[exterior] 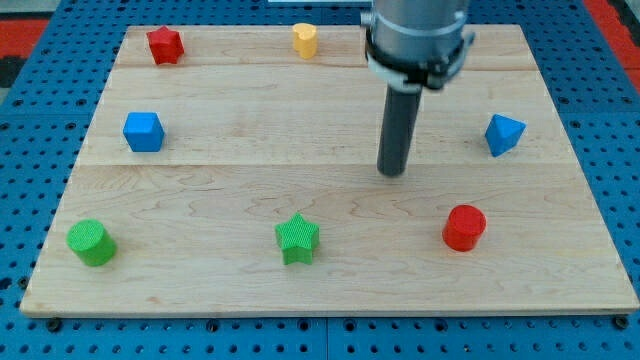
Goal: Push the green star slightly to the down
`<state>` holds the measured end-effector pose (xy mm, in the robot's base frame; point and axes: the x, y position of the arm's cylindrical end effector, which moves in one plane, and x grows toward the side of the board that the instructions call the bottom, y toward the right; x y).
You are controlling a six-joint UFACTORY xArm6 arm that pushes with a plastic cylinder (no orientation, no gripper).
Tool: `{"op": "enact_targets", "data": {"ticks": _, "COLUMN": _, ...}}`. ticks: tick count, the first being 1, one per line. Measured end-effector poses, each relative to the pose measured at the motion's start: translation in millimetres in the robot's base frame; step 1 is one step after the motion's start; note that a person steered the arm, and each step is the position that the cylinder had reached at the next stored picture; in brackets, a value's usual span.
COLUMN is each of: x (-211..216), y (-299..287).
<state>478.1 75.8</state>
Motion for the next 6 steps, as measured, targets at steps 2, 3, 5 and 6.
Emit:
{"op": "enact_targets", "data": {"ticks": 2, "x": 47.9, "y": -125.3}}
{"op": "enact_targets", "data": {"ticks": 3, "x": 66.7, "y": -114.7}}
{"op": "enact_targets", "data": {"ticks": 5, "x": 54.6, "y": -49.7}}
{"op": "enact_targets", "data": {"ticks": 6, "x": 34.7, "y": -2.5}}
